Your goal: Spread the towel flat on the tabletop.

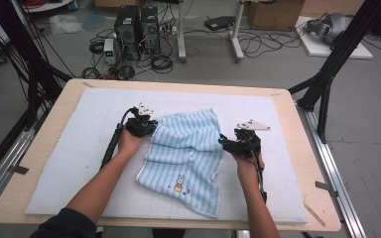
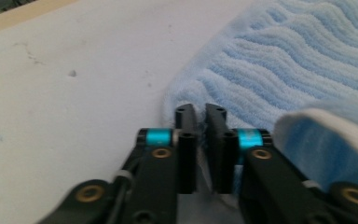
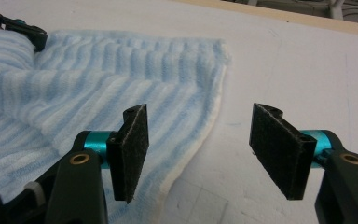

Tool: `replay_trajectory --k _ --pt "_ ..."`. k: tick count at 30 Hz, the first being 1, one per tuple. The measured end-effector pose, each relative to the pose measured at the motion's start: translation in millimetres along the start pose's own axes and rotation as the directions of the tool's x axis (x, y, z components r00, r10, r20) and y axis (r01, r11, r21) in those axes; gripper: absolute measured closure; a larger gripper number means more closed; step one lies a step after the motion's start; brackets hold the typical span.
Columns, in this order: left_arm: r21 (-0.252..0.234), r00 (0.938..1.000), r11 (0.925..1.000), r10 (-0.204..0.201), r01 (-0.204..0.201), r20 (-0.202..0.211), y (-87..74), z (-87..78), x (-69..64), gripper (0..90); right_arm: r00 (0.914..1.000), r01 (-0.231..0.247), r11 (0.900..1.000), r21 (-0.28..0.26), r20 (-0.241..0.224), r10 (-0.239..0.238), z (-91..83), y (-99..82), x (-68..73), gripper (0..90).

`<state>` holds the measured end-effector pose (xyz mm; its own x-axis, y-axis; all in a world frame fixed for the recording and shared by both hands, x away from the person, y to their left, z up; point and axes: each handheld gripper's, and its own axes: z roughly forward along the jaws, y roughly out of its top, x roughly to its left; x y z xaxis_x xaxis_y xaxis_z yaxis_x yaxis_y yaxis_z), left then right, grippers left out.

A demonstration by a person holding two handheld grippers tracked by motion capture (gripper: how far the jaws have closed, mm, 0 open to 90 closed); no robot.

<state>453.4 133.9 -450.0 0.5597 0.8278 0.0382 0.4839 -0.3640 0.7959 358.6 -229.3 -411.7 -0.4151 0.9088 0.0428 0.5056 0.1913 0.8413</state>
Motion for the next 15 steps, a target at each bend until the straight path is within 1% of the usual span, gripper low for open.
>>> replay_trajectory --k 1,2,4,5,8,9,10,12,13,14,15 --pt "0.001 0.9999 0.9999 -0.011 0.011 -0.007 0.6 0.5 2.1 86.3 0.9999 -0.011 0.9999 0.001 0.000 0.011 -0.7 -1.6 -0.4 37.0" --pt "0.000 0.9995 0.9998 -0.022 0.022 -0.025 1.8 1.0 7.2 86.5 0.9999 -0.014 0.9999 0.000 -0.001 0.014 -0.7 -2.2 -0.5 36.9" --pt "-0.013 0.9963 0.9981 -0.061 0.060 -0.061 2.3 -0.2 19.5 86.9 0.9999 -0.011 0.9999 0.001 0.008 0.011 -1.2 -4.3 -0.3 37.0" --pt "-0.024 0.9938 0.9963 -0.084 0.082 -0.073 1.8 -1.1 25.7 86.9 0.9999 -0.007 1.0000 -0.005 0.011 0.007 -1.7 -5.5 -0.3 37.1" --pt "-0.057 0.9833 0.9889 -0.143 0.137 -0.112 0.6 -5.7 44.4 86.9 0.9997 -0.023 0.9997 -0.003 0.004 0.023 -2.9 -8.2 -0.6 37.1" --pt "-0.074 0.9783 0.9848 -0.165 0.157 -0.125 0.4 -7.4 49.5 86.9 0.9998 -0.022 0.9998 0.000 0.003 0.022 -2.5 -8.5 -1.0 37.1" --pt "-0.095 0.9726 0.9785 -0.194 0.183 -0.128 -0.4 -9.4 54.8 86.8 0.9997 -0.024 0.9997 0.004 -0.003 0.024 -2.3 -8.6 -0.8 37.1" --pt "-0.111 0.9658 0.9693 -0.232 0.219 -0.117 -1.8 -10.6 58.1 84.5 0.9997 -0.019 0.9998 0.006 -0.014 0.019 -1.3 -8.6 0.9 37.1" --pt "-0.112 0.9632 0.9657 -0.246 0.234 -0.108 -2.2 -10.5 58.4 74.3 0.9997 -0.012 0.9999 0.011 -0.021 0.013 -0.2 -8.5 2.2 37.1" --pt "-0.107 0.9612 0.9616 -0.262 0.253 -0.086 -2.9 -10.6 58.7 65.5 0.9996 -0.009 0.9999 0.015 -0.027 0.009 0.6 -8.5 3.4 37.1" --pt "-0.099 0.9603 0.9596 -0.271 0.263 -0.068 -3.3 -10.6 58.4 58.4 0.9994 0.000 0.9998 0.018 -0.034 0.001 1.9 -8.6 4.5 37.1"
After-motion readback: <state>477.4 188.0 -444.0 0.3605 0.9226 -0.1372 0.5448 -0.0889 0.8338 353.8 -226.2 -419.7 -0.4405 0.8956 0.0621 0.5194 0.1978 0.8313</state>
